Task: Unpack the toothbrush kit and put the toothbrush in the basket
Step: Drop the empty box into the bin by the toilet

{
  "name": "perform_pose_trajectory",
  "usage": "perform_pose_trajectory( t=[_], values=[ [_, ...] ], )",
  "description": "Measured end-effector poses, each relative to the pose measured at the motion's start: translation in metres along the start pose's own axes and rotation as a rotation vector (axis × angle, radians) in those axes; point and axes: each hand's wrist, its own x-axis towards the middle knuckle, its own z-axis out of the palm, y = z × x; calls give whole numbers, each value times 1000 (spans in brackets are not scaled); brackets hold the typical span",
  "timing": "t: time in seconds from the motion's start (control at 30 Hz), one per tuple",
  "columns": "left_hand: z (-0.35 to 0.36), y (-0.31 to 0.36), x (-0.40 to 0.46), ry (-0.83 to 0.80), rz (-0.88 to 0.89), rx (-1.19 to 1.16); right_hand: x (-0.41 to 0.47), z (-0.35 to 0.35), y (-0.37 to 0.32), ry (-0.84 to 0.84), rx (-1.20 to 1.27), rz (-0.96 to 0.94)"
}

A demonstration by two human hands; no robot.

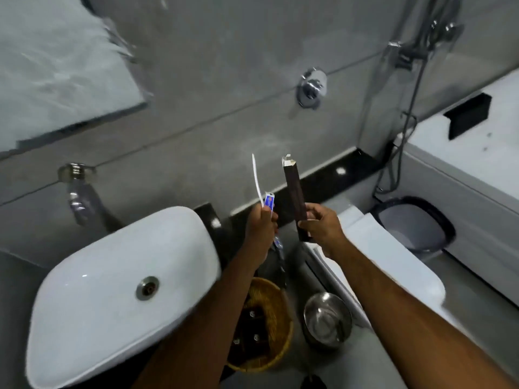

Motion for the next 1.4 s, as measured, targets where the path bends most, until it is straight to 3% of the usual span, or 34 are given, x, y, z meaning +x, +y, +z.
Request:
perform_pose_trajectory(
  t=[0.3,0.53,0.73,0.87,1.17,1.3,1.4],
  values=[
    [158,-175,-66,-123,-444,41,-6,-100,205,199,-171,455],
    [155,-332,-97,-107,-708,302,-23,-116,358,64,-362,716],
    [156,-399,-86,-91,-804,341,-4,-100,443,8,-402,879],
    [157,-435,-71,-78,-755,391,21,-86,489,15,-402,873],
    [168,-454,-68,-89,-671,385,32,-74,519,66,-299,764],
    [172,-419,-76,-99,-689,321,14,-80,478,176,-262,685],
    [178,-369,-77,-114,-628,294,0,-87,420,272,-249,484]
  ],
)
